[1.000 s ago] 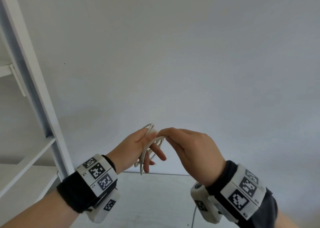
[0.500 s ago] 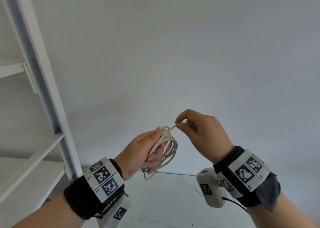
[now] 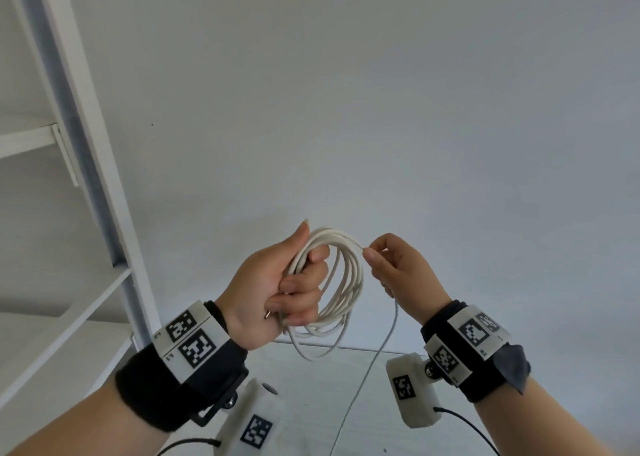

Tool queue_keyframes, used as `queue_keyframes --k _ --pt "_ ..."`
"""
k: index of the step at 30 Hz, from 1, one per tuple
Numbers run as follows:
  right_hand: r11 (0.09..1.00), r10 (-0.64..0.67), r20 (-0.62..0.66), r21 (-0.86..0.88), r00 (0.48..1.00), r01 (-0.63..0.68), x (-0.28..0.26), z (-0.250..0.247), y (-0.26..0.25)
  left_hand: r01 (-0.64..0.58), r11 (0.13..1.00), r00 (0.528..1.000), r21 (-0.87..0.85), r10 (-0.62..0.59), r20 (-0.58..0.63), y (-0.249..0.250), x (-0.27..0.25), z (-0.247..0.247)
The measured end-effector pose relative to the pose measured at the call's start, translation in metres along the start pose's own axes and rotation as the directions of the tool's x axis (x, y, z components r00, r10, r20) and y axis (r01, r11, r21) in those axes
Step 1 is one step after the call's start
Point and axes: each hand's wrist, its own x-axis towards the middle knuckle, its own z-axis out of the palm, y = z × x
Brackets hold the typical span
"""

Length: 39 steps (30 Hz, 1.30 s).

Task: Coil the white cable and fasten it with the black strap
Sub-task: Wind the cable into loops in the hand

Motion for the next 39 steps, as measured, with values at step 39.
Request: queue_keyframes --k 39 --pt "0.849 -0.324 0.255 -0.347 0.911 0.399 -0.089 0.025 -0.022 -0.196 0.719 0.827 0.667 0.486 -0.281 0.03 0.026 -0.018"
